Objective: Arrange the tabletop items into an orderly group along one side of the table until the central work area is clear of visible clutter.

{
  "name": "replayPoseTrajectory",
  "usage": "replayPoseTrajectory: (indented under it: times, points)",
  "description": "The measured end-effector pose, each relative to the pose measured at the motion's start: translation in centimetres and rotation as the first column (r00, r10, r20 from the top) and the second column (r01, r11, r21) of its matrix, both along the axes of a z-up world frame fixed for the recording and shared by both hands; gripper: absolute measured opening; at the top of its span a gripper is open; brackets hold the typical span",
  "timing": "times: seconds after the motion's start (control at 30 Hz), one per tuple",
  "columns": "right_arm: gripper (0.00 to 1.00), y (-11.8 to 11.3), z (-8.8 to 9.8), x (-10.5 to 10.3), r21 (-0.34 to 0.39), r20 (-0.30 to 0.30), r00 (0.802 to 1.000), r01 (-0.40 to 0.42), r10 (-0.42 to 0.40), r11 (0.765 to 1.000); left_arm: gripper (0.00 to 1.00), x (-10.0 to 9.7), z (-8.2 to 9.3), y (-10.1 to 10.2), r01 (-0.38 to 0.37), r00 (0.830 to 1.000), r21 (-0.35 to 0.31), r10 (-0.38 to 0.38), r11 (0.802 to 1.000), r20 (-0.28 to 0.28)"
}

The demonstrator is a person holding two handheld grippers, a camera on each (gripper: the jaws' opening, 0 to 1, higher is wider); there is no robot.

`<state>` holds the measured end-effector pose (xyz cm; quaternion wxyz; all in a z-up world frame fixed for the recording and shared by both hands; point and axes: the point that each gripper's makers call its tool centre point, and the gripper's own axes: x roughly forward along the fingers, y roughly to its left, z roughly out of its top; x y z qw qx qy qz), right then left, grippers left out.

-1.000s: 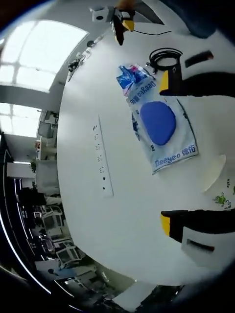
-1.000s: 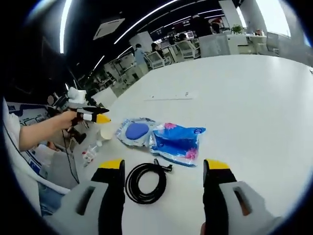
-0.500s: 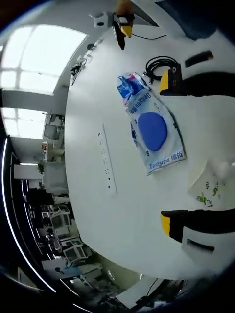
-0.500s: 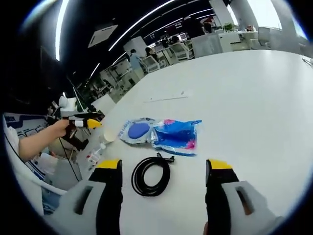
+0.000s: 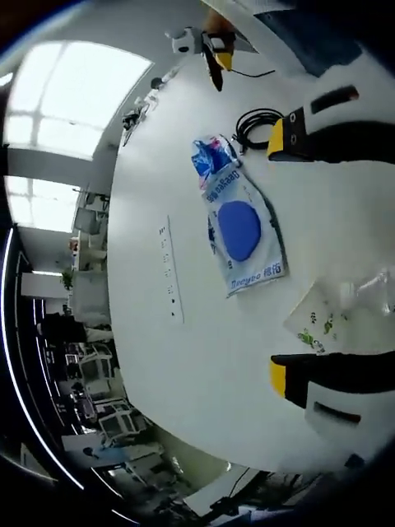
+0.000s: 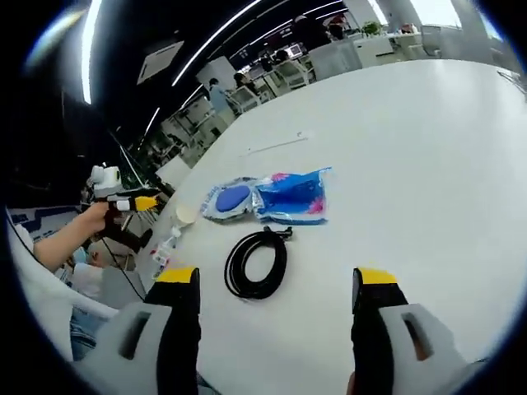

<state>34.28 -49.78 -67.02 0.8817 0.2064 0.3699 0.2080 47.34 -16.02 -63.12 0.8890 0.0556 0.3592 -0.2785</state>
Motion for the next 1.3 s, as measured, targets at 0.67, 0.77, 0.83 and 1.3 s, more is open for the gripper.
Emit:
replayPoseTrajectory:
  times: [0.67, 0.77, 0.83, 1.3]
  points:
    - [0.72, -0.7, -0.5, -1.6, 0.081, -0.032, 0.998, 0.05, -0.048, 0.995, 0.94, -3.2, -0.1, 1.9, -0.021, 1.0, 0.057, 0.021, 0.998, -0.003]
    - [0.71, -0.8, -0.3, -1.9, 0.083, -0.026, 0.998, 0.056, -0.054, 0.995, 0.94, -3.1, 0.1, 1.9, -0.029, 1.0, 0.051, 0.029, 0.998, 0.004]
    - [0.71, -1.0, -0.5, -2.2, 0.089, -0.034, 0.997, 0.065, -0.062, 0.994, 0.93, -3.1, 0.0, 2.0, -0.032, 0.999, 0.052, 0.032, 0.998, -0.002]
    - [0.68, -1.1, -0.9, -2.0, 0.093, -0.054, 0.995, 0.084, -0.079, 0.992, 0.78, -1.3, -1.6, 3.1, 0.062, 0.997, 0.162, -0.055, 0.985, -0.05]
